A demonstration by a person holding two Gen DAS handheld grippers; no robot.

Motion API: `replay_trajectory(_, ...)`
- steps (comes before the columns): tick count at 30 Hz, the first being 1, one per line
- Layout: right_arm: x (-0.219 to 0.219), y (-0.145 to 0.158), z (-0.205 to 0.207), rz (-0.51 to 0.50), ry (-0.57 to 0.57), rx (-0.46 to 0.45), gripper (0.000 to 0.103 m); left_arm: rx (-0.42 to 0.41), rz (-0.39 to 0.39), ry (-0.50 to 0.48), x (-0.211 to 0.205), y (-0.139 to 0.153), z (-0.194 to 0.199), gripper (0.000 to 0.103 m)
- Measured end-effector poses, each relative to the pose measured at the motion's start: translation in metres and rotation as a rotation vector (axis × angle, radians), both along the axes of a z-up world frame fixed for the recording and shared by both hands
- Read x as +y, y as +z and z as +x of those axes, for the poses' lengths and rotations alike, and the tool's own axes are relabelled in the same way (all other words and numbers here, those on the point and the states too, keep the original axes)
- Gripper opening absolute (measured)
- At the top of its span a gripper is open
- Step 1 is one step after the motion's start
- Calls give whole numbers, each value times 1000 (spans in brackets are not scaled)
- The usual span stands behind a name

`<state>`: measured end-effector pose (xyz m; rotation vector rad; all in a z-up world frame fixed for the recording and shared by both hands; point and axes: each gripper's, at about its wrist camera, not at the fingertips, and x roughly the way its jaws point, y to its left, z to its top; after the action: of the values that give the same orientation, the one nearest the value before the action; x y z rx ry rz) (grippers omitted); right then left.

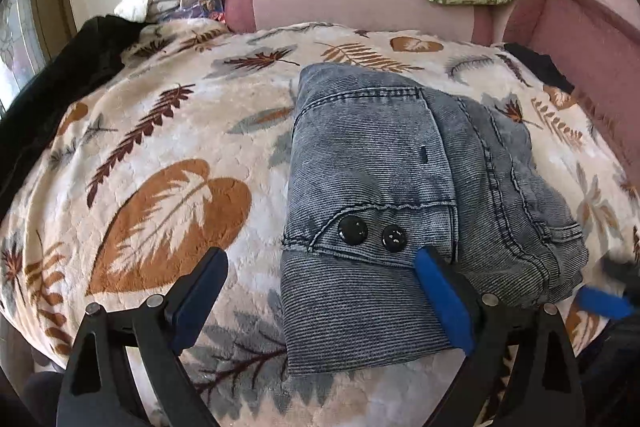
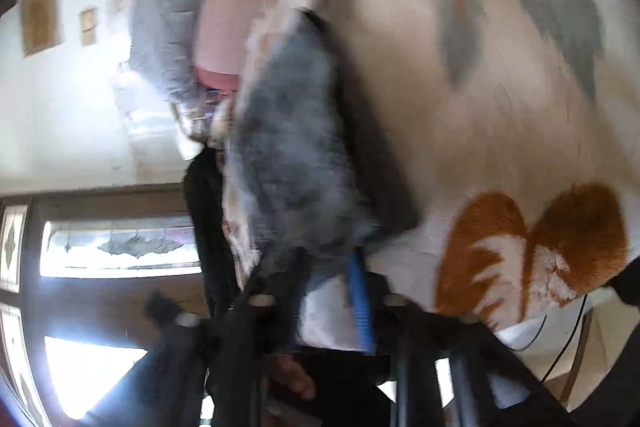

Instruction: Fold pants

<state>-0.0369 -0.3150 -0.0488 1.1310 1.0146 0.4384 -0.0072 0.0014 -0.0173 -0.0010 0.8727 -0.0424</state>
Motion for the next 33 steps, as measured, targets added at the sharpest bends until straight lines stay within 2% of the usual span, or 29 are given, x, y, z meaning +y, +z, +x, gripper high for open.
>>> replay_trajectory(2,-1,24,7,-23,10,-70,50,4,-11,1,2,-1,0,95)
replay_trajectory(4,-1,34,20,-22,8,-96,51,-1,-12,3,2,-2,-1,95)
replay_trajectory(6,-2,27,30,7,17,-88,51,-5,-14,1,2,-2,-2,95)
replay_trajectory(8,3,4,40,-10,30,-4,51,0,-27,-2,3,-3,-1,95)
replay_trajectory(9,6,-14,40,-45,49,50,44,2,-33,-2,4,-3,-1,95)
replay_trajectory(10,7,-30,38,-34,51,76,27,6,-35,-4,4,-4,-1,95)
replay_trajectory(11,5,-38,34,-46,40,98,0,4,-38,-7,5,-4,-1,95)
replay_trajectory(14,3,-38,28,-36,56,104,0,4,-45,-7,6,-4,-1,96)
replay_trajectory(15,5,-34,29,-47,78,99,5,7,-48,-4,6,-4,0,96)
replay_trajectory(19,10,-22,33,-97,118,102,8,5,-46,-6,6,-5,-1,96)
replay_trajectory(20,9,-18,31,-99,123,100,15,5,-47,-7,7,-5,0,96)
replay_trajectory(21,15,-8,33,-113,130,78,27,4,-48,-8,8,-5,-1,96)
replay_trajectory(22,19,3,35,-140,137,44,36,2,-48,-10,8,-5,-1,96)
replay_trajectory(23,21,13,35,-161,135,16,52,3,-51,-6,7,-6,-1,96)
replay_trajectory(24,24,27,37,-183,132,-23,61,3,-52,-3,7,-6,-2,96)
replay_trajectory(26,30,42,43,-231,137,-86,63,0,-48,-1,6,-6,-2,96)
replay_trajectory(27,32,45,50,-252,136,-108,68,0,-48,0,6,-6,-2,96)
replay_trajectory(28,32,41,54,-257,135,-100,70,0,-49,0,6,-6,-2,96)
replay_trajectory(30,34,18,67,-323,153,-29,71,2,-53,1,6,-6,-3,96)
replay_trajectory(31,35,7,69,-304,162,-28,71,7,-54,-1,6,-6,-3,96)
replay_trajectory(33,29,11,64,-305,165,-44,71,5,-50,1,5,-5,-3,96)
